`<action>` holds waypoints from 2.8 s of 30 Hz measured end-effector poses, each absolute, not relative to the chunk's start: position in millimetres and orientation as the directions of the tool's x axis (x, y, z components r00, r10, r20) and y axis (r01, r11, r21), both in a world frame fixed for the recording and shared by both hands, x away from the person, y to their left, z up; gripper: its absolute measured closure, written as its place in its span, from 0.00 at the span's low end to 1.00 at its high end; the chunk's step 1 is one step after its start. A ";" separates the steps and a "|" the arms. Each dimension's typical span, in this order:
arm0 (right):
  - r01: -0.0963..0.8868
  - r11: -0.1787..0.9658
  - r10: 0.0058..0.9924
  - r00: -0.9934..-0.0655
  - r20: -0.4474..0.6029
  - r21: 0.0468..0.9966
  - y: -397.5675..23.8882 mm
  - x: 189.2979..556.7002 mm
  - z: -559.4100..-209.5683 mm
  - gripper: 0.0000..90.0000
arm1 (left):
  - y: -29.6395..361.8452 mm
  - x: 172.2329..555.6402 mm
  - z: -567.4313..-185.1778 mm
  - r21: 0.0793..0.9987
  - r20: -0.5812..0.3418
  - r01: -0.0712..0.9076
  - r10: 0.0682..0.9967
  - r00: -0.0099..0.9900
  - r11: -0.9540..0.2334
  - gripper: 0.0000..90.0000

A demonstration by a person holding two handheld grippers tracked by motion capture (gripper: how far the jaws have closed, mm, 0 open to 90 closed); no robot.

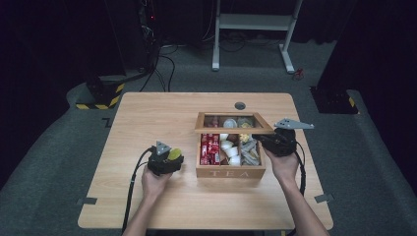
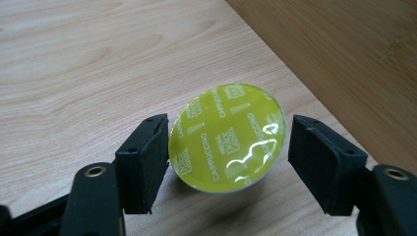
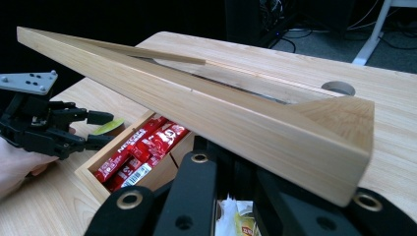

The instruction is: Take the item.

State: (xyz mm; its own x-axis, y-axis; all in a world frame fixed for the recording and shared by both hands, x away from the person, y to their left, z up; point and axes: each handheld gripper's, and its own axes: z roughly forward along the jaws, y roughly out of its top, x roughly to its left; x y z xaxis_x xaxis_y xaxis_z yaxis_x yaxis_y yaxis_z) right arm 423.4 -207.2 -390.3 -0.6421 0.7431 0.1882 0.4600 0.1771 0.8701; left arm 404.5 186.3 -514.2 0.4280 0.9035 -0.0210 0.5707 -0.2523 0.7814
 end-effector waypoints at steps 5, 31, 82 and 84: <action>0.464 0.177 0.744 -0.641 0.191 0.868 -207.0 423.9 -390.5 0.99 | 186.8 401.8 -510.1 0.792 -0.038 0.563 0.901 0.432 -0.237 0.34; 0.466 0.176 0.738 -0.645 0.197 0.867 -207.9 423.0 -392.1 0.99 | 232.9 371.5 -490.4 0.839 -0.107 0.530 0.916 0.387 -0.126 0.34; 0.480 0.186 0.735 -0.647 0.202 0.857 -209.3 416.1 -396.5 0.98 | 267.7 369.9 -528.3 0.746 -0.001 0.650 0.976 0.216 -0.143 0.29; 0.476 0.187 0.735 -0.649 0.199 0.860 -209.4 415.9 -397.2 0.98 | 267.7 369.9 -528.3 0.746 0.000 0.651 0.976 0.216 -0.144 0.29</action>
State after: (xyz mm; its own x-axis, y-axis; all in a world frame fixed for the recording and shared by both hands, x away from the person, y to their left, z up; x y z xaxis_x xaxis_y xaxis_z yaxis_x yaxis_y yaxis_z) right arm 415.9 -209.4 -397.2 -0.6487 0.7346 0.1988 0.4755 0.1873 0.8595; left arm 369.9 267.7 -528.3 0.2161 0.9764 0.0000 0.6505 -0.1440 0.7457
